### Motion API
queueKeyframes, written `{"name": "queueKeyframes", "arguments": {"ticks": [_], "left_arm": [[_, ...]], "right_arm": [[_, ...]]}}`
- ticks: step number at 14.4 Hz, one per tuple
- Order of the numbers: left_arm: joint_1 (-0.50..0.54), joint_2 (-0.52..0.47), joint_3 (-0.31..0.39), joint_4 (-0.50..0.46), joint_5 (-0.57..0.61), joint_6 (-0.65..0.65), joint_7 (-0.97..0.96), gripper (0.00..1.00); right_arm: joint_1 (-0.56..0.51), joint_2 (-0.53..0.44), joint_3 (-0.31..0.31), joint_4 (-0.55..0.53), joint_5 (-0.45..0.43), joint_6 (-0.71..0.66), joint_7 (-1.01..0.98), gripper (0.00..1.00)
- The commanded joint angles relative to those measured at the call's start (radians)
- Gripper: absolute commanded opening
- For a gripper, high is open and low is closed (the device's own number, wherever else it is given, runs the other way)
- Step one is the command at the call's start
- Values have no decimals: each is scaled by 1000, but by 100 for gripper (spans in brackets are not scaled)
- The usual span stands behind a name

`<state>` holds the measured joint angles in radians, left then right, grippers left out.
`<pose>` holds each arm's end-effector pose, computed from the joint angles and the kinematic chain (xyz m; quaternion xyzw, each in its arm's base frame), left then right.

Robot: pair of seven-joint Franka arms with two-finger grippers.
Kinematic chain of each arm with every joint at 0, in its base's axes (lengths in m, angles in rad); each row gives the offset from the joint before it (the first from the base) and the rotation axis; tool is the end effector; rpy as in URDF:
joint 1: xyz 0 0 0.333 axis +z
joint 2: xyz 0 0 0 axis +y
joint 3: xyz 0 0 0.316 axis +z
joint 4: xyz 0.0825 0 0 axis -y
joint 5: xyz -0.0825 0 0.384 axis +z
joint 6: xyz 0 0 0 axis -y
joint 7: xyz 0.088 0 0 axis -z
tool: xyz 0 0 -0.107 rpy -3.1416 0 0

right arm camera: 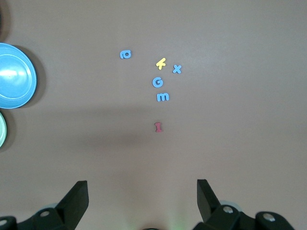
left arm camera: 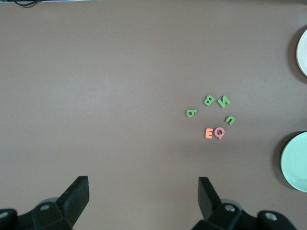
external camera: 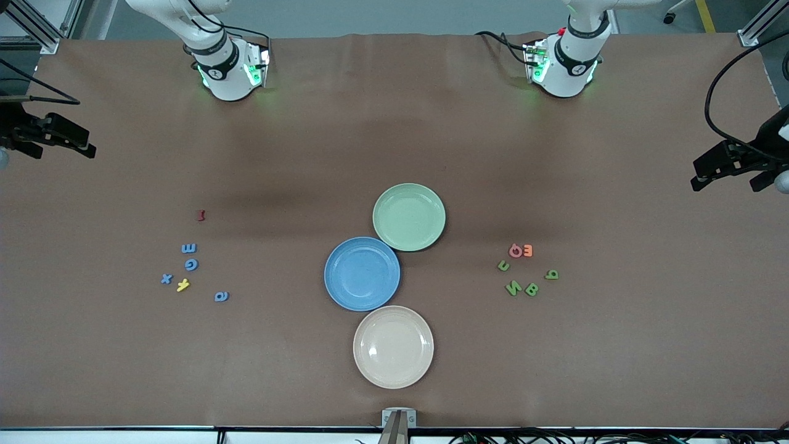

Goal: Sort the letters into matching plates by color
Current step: 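Reach the right gripper to blue G while the left gripper reaches green b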

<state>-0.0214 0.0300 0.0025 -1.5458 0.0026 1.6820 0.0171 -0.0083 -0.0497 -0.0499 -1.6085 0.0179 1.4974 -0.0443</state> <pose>0.5751 -0.0106 0.6299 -0.9984 0.0181 -0.0531 0.0013 0.5301 -0.0296 0.6276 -0.9995 0.0065 0.0302 0.0117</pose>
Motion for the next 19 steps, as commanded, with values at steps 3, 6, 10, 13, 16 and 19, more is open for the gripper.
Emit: {"name": "queueKeyframes", "arguments": {"ticks": [3, 6, 10, 13, 16, 19], "left_arm": [[1, -16, -1, 1, -13, -11, 9, 100], [3, -15, -1, 0, -15, -11, 7, 100], [8, -1, 1, -14, -15, -50, 6, 100], [0, 45, -1, -69, -15, -64, 0, 100], [-5, 91, -4, -150, -24, 7, -2, 100], [-5, 109, -4, -272, -24, 140, -3, 100]], "right_arm": [[7, -32, -1, -31, 0, 17, -3, 100], [8, -32, -1, -30, 2, 20, -3, 100], [7, -29, -1, -22, 4, 21, -2, 100], [5, -27, -2, -19, 11, 18, -2, 100], [4, -21, -2, 4, 10, 12, -2, 100], [-2, 22, -4, 39, 10, 18, 4, 100]]}}
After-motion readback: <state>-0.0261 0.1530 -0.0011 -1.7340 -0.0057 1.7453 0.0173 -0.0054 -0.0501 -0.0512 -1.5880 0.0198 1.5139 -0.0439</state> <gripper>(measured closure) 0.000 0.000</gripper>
